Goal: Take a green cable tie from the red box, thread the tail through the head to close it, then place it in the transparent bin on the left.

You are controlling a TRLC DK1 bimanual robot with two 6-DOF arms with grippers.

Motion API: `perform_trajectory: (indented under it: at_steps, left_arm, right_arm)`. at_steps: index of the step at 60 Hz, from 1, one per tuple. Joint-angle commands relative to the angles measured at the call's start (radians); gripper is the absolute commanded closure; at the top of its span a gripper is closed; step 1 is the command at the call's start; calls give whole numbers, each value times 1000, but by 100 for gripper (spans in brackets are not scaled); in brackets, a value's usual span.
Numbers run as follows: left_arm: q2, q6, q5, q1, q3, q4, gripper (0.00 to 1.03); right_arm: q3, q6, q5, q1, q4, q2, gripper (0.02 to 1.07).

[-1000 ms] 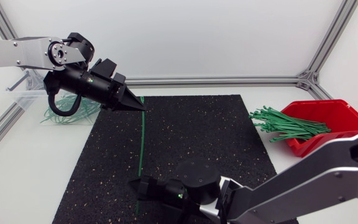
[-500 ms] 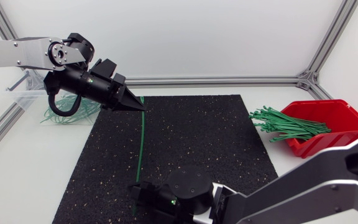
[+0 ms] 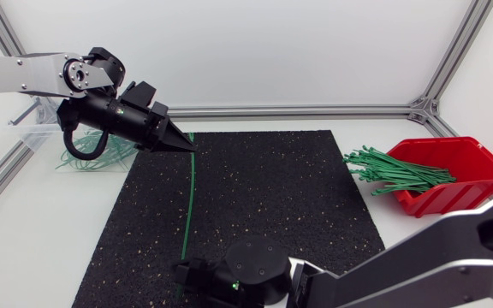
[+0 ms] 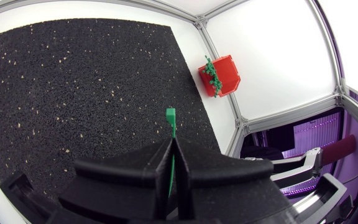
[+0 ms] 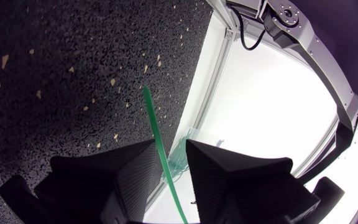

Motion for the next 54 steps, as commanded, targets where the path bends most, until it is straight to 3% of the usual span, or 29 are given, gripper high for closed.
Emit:
perform_trajectory:
  at_steps: [1,3,5,7,27,35,54]
  left_arm:
    - [27,23,5,10,2,-4,100]
    - [27,26,7,10,2,-4,100]
    - [27,28,7,12,2,-7,100]
    - [25,29,7,12,2,-9,100]
    - [28,55,7,29,-4,-15,100]
    - [30,71,7,29,-10,-15,100]
    - [12,141,5,21,-41,-24,100]
  right_arm:
    - [6,6,5,12,11,9,70]
    - [4,6,5,13,11,12,74]
    - [10,6,11,15,11,15,88]
    - [13,6,12,16,9,15,90]
    - [43,7,35,16,6,29,90]
    - [64,27,35,16,1,36,101]
    - [130,119,37,12,-19,45,102]
